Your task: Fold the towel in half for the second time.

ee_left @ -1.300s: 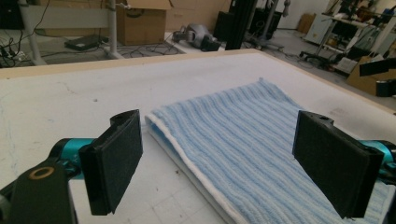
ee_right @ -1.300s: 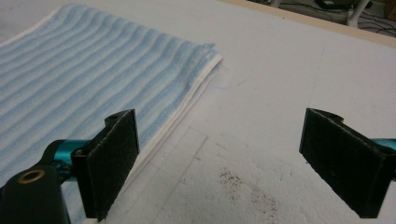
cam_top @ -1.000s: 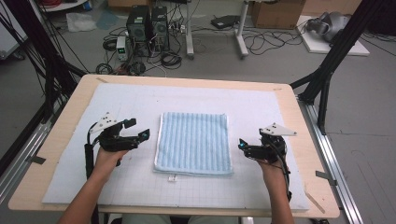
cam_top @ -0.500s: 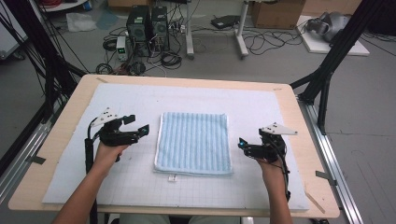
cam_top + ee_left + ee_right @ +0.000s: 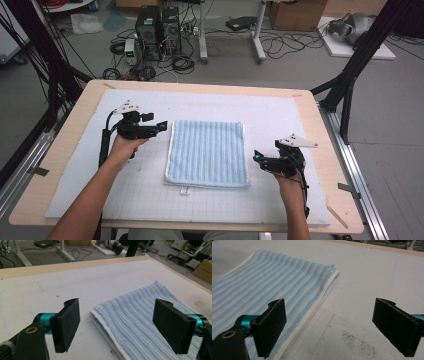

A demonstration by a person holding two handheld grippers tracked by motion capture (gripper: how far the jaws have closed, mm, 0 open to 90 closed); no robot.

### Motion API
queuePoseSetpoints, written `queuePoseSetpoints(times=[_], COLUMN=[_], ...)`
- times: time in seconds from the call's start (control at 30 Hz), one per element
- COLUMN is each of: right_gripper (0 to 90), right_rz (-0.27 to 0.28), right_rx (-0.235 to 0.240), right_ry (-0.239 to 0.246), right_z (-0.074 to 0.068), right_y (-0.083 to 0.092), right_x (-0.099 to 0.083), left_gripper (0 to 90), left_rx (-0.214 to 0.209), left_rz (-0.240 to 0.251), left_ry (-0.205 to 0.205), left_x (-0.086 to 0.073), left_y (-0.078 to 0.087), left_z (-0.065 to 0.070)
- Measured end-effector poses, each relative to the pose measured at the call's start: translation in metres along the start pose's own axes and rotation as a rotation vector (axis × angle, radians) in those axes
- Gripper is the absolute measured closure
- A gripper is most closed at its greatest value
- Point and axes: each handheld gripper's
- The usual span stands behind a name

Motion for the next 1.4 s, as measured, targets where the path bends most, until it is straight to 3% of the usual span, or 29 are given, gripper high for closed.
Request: queuePoseSetpoints(times=[0.13, 0.3, 0.5, 0.87, 0.97, 1.07, 1.17, 1.3, 1.4], right_gripper=[11.2, 11.2, 11.2, 11.2, 11.2, 11.2, 11.2, 11.2, 11.2], right_rz=[0.003, 0.006, 0.004, -0.006, -0.014, -0.029, -0.032, -0.048, -0.063], right_rx=[0.010, 0.012, 0.018, 0.027, 0.027, 0.025, 0.022, 0.019, 0.014], right_ry=[-0.004, 0.002, 0.001, 0.010, 0.014, 0.024, 0.024, 0.039, 0.047], right_z=[-0.001, -0.001, -0.002, -0.003, -0.003, -0.003, -0.004, -0.007, -0.008], right_y=[0.001, 0.002, 0.002, 0.000, -0.002, -0.004, -0.004, -0.007, -0.009], right_x=[0.000, 0.000, 0.000, 0.001, 0.002, 0.003, 0.006, 0.010, 0.014], left_gripper=[26.1, 26.8, 29.6, 39.7, 42.2, 44.2, 49.9, 60.0, 73.7], left_rx=[-0.021, 0.030, 0.063, 0.112, 0.111, 0.124, 0.141, 0.131, 0.098], left_rz=[-0.037, -0.099, -0.147, -0.209, -0.235, -0.236, -0.245, -0.249, -0.246], left_ry=[-0.005, 0.024, 0.027, 0.026, 0.046, 0.033, -0.012, -0.066, -0.098], left_x=[0.005, 0.008, 0.007, 0.000, -0.004, -0.004, -0.005, -0.005, -0.006], left_y=[-0.013, -0.037, -0.060, -0.079, -0.084, -0.084, -0.085, -0.086, -0.087], left_z=[-0.005, -0.016, -0.021, -0.019, -0.020, -0.019, -0.017, -0.012, -0.010])
Point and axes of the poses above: each handheld gripper's, and its own axes: y roughly backward along the jaws, x roughly out of its top, z roughly to its right, and after that the axes turned 10 degrees about -z, right-handed
